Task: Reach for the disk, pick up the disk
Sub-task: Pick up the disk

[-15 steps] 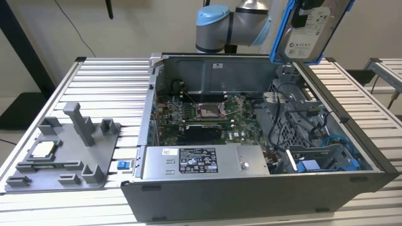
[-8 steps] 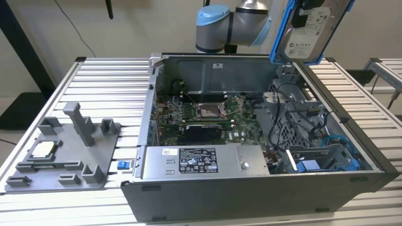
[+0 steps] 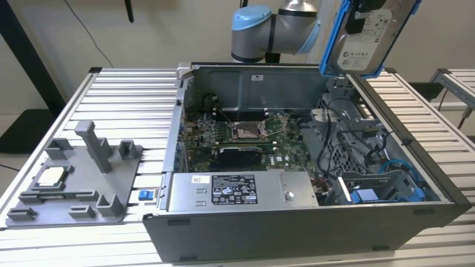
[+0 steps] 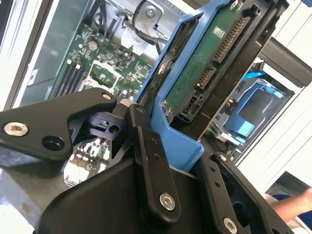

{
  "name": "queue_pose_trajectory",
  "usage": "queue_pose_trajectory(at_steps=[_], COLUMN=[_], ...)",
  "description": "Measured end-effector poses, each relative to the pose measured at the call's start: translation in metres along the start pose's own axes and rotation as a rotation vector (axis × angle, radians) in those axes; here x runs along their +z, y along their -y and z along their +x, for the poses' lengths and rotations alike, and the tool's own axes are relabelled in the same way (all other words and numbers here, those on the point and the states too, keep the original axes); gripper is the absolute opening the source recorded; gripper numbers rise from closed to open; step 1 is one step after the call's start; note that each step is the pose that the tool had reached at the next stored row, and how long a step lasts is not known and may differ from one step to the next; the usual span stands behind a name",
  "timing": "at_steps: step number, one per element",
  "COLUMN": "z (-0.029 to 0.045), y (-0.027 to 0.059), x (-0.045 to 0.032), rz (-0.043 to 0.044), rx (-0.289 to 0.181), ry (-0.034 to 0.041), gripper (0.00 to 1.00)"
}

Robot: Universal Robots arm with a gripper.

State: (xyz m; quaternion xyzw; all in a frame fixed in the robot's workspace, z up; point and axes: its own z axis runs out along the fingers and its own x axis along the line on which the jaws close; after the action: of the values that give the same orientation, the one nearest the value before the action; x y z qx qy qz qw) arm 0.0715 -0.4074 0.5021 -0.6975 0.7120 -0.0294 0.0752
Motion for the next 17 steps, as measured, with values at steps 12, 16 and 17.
queue_pose_trajectory(at_steps=[12, 16, 17], z=[0.0209, 0.0299, 0.0322], y=[0.0005, 0.0007, 0.0008], x=[-0.0013, -0.0018, -0.002], rz=[0.0, 0.0, 0.0], rx=[0.0, 0.0, 0.0], ry=[0.0001, 0.0, 0.0], gripper=[0.0, 0.0, 0.0])
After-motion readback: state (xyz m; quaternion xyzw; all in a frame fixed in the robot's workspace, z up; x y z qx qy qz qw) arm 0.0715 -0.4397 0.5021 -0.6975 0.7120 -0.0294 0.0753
